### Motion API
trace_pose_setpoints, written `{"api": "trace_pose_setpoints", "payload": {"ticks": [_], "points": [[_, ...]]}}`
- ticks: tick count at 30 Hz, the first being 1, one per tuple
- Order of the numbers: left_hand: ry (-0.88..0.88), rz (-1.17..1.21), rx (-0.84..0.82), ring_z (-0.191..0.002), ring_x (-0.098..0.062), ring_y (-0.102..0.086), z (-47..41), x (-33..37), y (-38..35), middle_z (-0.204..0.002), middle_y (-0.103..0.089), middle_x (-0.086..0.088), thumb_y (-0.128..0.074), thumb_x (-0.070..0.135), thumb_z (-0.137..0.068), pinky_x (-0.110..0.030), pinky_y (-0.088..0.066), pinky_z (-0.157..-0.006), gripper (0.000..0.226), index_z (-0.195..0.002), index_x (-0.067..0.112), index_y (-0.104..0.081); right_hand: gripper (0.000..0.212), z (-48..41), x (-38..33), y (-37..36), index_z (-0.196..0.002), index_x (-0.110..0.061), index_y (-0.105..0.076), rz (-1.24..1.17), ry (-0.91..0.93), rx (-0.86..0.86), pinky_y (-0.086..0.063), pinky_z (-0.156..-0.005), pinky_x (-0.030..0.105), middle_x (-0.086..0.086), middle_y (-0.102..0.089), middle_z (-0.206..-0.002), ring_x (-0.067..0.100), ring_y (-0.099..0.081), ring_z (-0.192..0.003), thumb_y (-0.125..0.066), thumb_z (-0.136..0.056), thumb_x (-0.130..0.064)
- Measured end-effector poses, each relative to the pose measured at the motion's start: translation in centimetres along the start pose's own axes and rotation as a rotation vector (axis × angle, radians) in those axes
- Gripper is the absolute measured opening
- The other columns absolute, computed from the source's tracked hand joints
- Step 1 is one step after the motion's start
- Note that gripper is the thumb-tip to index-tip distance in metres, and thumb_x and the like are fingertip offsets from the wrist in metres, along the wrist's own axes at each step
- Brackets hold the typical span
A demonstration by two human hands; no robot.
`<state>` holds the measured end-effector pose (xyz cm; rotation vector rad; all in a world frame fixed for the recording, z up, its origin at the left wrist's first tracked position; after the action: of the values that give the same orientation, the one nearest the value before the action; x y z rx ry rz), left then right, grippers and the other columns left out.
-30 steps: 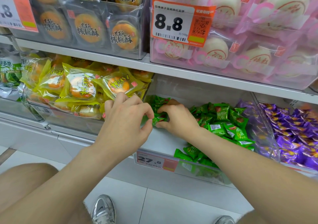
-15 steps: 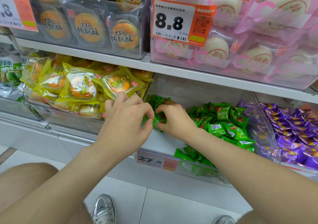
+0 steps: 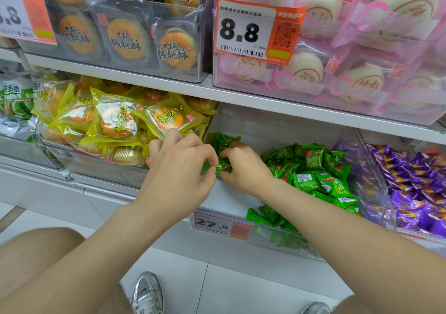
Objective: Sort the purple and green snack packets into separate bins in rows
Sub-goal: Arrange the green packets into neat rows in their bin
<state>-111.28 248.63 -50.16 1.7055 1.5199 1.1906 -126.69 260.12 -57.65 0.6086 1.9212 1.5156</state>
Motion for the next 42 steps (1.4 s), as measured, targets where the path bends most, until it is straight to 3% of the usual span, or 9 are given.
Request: {"api": "trace_pose_setpoints", "payload": {"ticks": [4, 27, 31, 34, 36, 38, 42], "points": [[-0.001, 0.0, 0.001, -0.096, -0.014, -0.035, 0.0, 0.0, -0.1, -0.093, -0.059, 0.018, -0.076, 0.032, -0.087, -0.034, -0.014, -0.074, 0.009, -0.086, 0.039, -0.071, 0.041, 0.0, 0.1, 0.3, -0.124, -0.024, -0.072, -0.022, 0.03, 0.022, -0.055, -0.071, 0.037, 0.005, -0.064, -0.11, 0.027, -0.062, -0.094, -0.076, -0.083, -0.027], [-0.029, 0.012, 0.02, -0.097, -0.011, -0.031, 0.1, -0.1, -0.1, -0.094, -0.059, 0.017, -0.076, 0.032, -0.087, -0.034, -0.014, -0.075, 0.009, -0.087, 0.039, -0.071, 0.055, 0.8, 1.0, 1.5, -0.131, -0.03, -0.066, -0.063, 0.042, 0.058, -0.059, -0.082, 0.039, -0.002, -0.066, -0.125, 0.023, -0.066, -0.105, -0.082, -0.081, -0.046], [-0.06, 0.013, 0.056, -0.097, -0.013, -0.033, 0.1, 0.1, -0.1, -0.093, -0.059, 0.017, -0.077, 0.031, -0.086, -0.033, -0.013, -0.076, 0.01, -0.087, 0.038, -0.07, 0.051, 1.3, 0.9, 2.9, -0.127, -0.03, -0.067, -0.08, 0.032, 0.057, -0.059, -0.082, 0.04, -0.003, -0.066, -0.118, 0.02, -0.067, -0.101, -0.073, -0.083, -0.054], [-0.188, 0.028, 0.091, -0.097, -0.02, -0.044, 0.0, 0.7, 0.0, -0.092, -0.061, 0.015, -0.076, 0.026, -0.087, -0.038, -0.027, -0.078, 0.008, -0.089, 0.031, -0.071, 0.033, 1.8, 0.6, 5.9, -0.118, -0.025, -0.073, -0.152, 0.026, 0.122, -0.055, -0.079, 0.034, -0.009, -0.066, -0.095, 0.012, -0.064, -0.086, -0.062, -0.089, -0.038], [-0.328, 0.084, 0.053, -0.094, -0.021, -0.049, -0.1, 1.3, -0.2, -0.092, -0.062, 0.011, -0.074, 0.023, -0.09, -0.041, -0.039, -0.077, 0.004, -0.092, 0.026, -0.072, 0.026, 2.6, 1.1, 7.7, -0.108, -0.025, -0.075, -0.158, 0.038, 0.039, -0.047, -0.072, 0.027, -0.017, -0.057, -0.072, 0.0, -0.055, -0.066, -0.058, -0.089, -0.022], [-0.365, 0.18, -0.056, -0.091, -0.016, -0.052, -0.3, 2.1, -0.8, -0.094, -0.061, 0.01, -0.071, 0.025, -0.093, -0.037, -0.047, -0.077, 0.004, -0.096, 0.024, -0.073, 0.028, 3.9, 2.0, 9.0, -0.1, -0.027, -0.078, -0.099, 0.071, -0.087, -0.047, -0.073, 0.023, -0.019, -0.059, -0.067, -0.004, -0.053, -0.062, -0.057, -0.085, -0.013], [-0.173, 0.275, -0.319, -0.076, 0.003, -0.058, -1.3, 3.3, -3.0, -0.089, -0.069, 0.017, -0.069, 0.036, -0.092, -0.024, -0.05, -0.074, 0.009, -0.097, 0.031, -0.075, 0.03, 6.5, 4.4, 11.1, -0.09, -0.028, -0.081, -0.064, 0.031, -0.183, -0.045, -0.073, 0.005, -0.016, -0.075, -0.076, -0.009, -0.063, -0.068, -0.061, -0.079, -0.009]]}}
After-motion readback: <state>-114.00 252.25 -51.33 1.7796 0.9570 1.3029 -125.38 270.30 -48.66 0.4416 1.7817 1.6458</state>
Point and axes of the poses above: each hand's wrist, its own z-axis away from the middle knuckle, its own y-axis out of the back of the hand, x = y × z, the point moved 2 cm from there along -z, towards the middle knuckle
